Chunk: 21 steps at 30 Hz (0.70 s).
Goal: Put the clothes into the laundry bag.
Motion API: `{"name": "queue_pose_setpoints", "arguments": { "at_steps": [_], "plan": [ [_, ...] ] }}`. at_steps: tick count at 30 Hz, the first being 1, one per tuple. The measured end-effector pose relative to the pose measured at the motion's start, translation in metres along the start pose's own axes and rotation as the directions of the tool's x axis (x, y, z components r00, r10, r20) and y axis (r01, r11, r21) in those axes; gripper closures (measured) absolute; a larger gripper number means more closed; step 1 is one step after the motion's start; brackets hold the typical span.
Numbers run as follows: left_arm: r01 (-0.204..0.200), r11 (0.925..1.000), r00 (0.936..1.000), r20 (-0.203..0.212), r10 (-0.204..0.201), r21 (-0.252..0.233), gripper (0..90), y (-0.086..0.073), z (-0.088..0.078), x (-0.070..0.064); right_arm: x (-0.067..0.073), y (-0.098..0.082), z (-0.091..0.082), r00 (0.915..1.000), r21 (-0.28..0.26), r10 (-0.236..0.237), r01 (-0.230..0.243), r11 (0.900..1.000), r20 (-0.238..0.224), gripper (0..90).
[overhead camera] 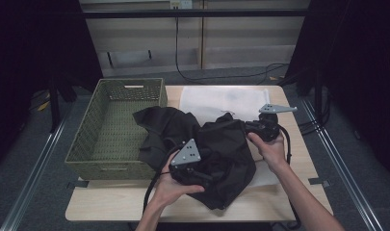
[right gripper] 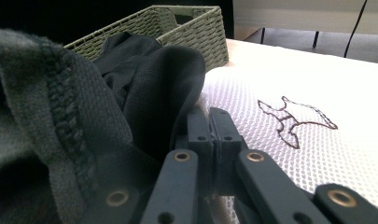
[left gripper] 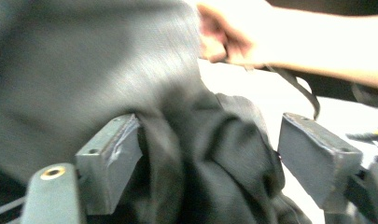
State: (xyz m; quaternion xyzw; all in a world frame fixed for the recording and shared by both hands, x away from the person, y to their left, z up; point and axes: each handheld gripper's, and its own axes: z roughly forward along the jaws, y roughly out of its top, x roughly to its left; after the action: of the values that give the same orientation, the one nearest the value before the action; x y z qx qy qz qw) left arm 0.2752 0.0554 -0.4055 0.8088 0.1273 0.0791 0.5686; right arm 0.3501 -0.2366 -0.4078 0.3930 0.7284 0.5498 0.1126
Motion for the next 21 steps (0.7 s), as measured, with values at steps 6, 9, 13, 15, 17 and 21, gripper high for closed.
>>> {"name": "queue_pose_setpoints", "arguments": {
  "at_steps": [6,9,13,15,17,21],
  "plan": [
    [0.016,0.9928,0.9967,-0.077,-0.026,-0.119,7.2,0.015,-0.005,0.025,0.001,-0.001,0.002,1.0000,0.003,-0.004,0.004,1.000,-0.004,88.7],
    [0.054,0.9920,0.9947,-0.081,-0.063,-0.115,5.1,0.016,0.006,0.041,0.001,-0.001,0.001,1.0000,0.007,-0.006,0.006,1.000,-0.003,88.7],
    [0.040,0.9991,0.9964,-0.076,-0.038,0.015,1.0,0.010,0.038,0.042,0.001,-0.001,0.002,1.0000,0.008,-0.002,0.002,1.000,-0.005,88.7],
    [0.026,0.9961,0.9971,-0.074,-0.019,0.085,1.0,0.005,0.056,0.039,0.002,-0.001,0.003,1.0000,0.011,-0.008,0.008,1.000,-0.005,88.6],
    [0.033,0.9903,0.9967,-0.078,-0.022,0.135,10.0,0.000,0.070,0.038,0.002,-0.001,0.003,0.9999,0.013,-0.010,0.010,1.000,-0.003,88.7],
    [0.029,0.9734,0.9966,-0.082,-0.010,0.227,66.5,-0.013,0.086,0.043,0.005,-0.002,0.005,0.9999,0.024,-0.015,0.015,1.000,-0.006,88.6]
  ]
}}
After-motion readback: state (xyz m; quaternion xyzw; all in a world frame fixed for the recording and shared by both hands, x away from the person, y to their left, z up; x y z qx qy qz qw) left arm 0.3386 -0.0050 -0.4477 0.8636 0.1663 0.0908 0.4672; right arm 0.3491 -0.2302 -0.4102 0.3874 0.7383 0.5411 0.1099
